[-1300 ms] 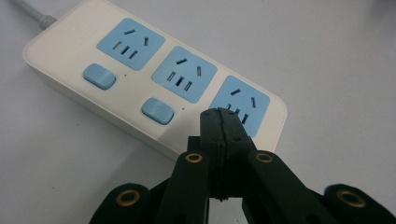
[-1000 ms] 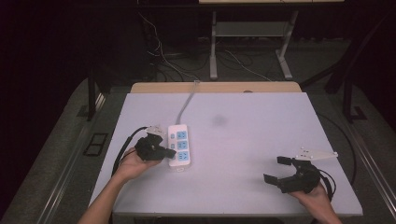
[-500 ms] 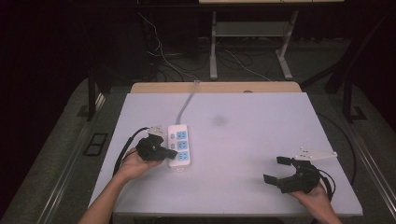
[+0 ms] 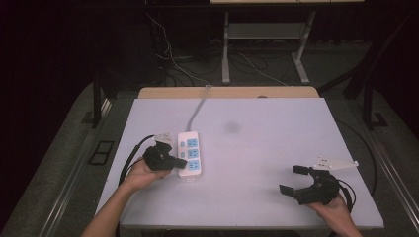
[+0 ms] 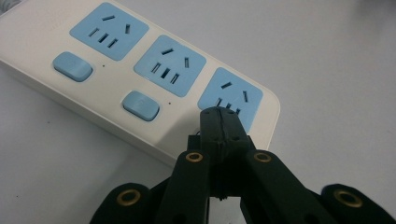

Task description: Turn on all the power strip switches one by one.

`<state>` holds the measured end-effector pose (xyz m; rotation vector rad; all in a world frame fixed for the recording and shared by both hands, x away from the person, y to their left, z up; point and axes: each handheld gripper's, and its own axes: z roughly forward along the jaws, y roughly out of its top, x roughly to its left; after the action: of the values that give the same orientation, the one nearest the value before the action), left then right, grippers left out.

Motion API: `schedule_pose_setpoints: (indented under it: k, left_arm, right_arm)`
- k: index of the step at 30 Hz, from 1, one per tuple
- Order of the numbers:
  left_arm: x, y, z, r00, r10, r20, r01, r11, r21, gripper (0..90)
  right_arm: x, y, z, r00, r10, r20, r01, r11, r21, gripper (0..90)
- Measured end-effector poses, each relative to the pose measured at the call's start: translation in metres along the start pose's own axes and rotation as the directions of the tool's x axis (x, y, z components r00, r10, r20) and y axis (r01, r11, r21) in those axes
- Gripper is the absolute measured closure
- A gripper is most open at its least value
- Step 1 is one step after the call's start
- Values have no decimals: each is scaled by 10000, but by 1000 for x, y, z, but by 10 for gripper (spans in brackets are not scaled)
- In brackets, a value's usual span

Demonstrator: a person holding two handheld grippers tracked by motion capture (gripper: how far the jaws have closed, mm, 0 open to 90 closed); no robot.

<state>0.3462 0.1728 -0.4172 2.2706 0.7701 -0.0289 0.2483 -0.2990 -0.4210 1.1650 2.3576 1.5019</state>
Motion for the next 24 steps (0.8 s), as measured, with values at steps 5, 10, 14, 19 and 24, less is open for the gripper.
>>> schedule_pose_setpoints:
  k: [5,10,14,19,24]
  left_arm:
    - [0,1,0,10000,-17,-5,17,10000,33,897]
    - [1,-1,0,9997,-255,41,256,9996,-124,896]
    - [1,-2,-1,9987,-504,98,507,9982,-313,894]
    - [-3,1,0,9993,-348,-103,346,9992,-188,892]
    - [-4,4,-4,9996,-274,-72,272,9991,-323,892]
  right_arm:
    - [0,0,1,10000,-11,18,10,10000,53,7]
    - [0,0,1,10000,24,26,-25,10000,87,7]
    - [-1,0,1,10000,10,26,-10,10000,51,7]
    - [0,0,2,10000,33,1,-33,10000,65,7]
    - [-1,0,1,10000,74,25,-74,10000,47,7]
